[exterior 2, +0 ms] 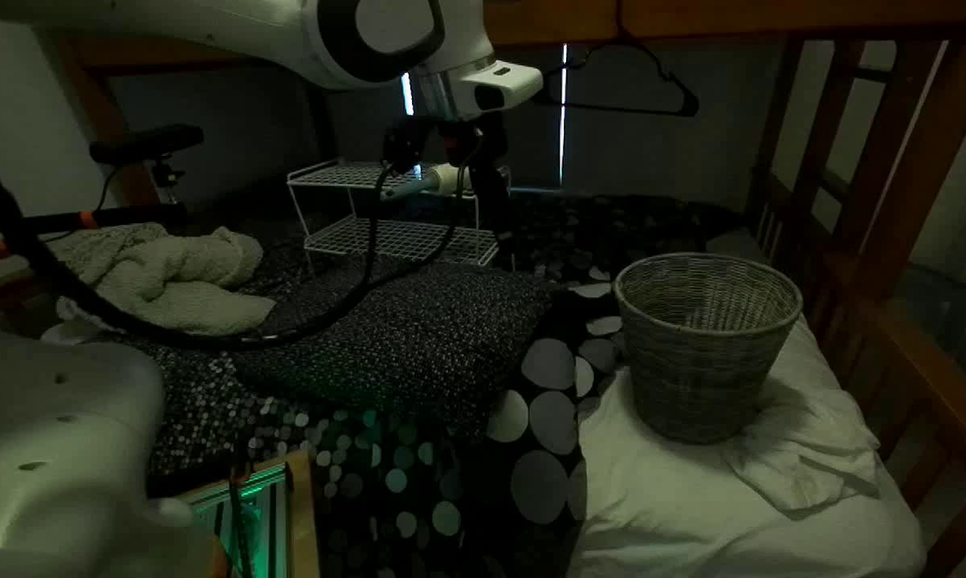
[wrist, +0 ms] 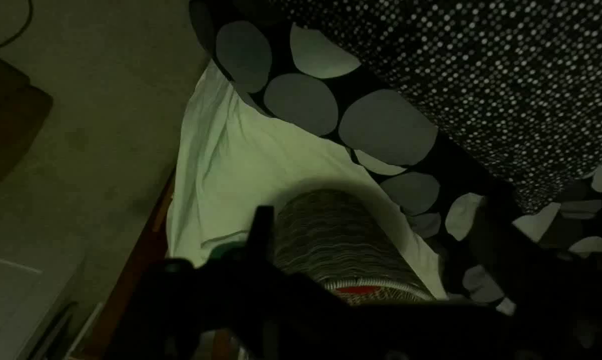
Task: Pick up the basket and pour all the contents onto the bed, put the basket back on the bed
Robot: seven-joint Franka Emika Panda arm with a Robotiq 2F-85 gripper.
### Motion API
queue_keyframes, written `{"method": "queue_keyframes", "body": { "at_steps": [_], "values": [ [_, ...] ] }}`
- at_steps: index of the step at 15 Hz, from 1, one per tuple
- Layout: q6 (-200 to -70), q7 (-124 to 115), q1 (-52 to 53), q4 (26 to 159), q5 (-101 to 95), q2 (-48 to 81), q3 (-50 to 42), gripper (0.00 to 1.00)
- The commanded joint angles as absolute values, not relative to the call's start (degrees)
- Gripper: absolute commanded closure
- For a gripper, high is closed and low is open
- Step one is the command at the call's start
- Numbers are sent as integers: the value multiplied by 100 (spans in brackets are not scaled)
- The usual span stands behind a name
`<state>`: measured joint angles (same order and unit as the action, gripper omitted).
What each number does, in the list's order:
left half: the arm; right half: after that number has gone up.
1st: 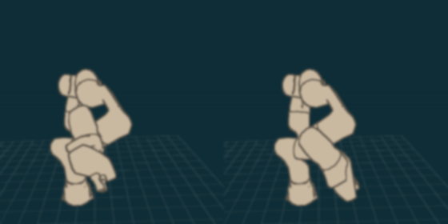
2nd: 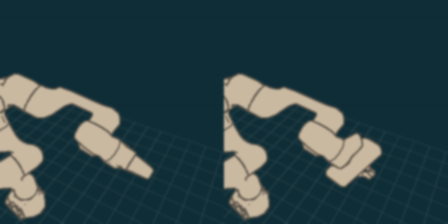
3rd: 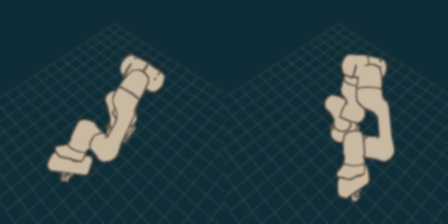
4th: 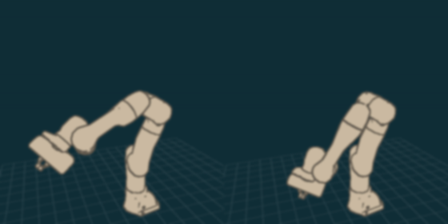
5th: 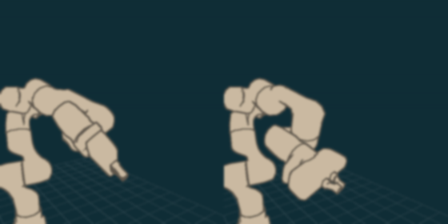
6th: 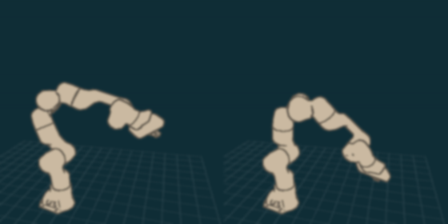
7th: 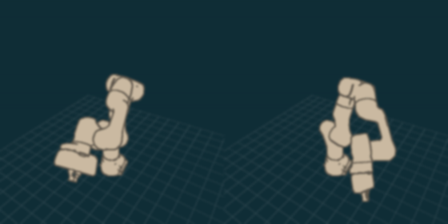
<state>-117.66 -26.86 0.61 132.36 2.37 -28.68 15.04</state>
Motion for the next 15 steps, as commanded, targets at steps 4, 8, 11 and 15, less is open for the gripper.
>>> {"method": "queue_keyframes", "body": {
  "at_steps": [4,8,11,15],
  "values": [
    [-11843,-2939,31,13256,222,-2845,1385,0],
    [-11935,-3206,-292,13230,316,-2533,997,0],
    [-12274,-3085,-467,13128,244,-2171,717,0],
    [-12432,-2738,-503,12351,103,-1533,511,0]
  ]
}}
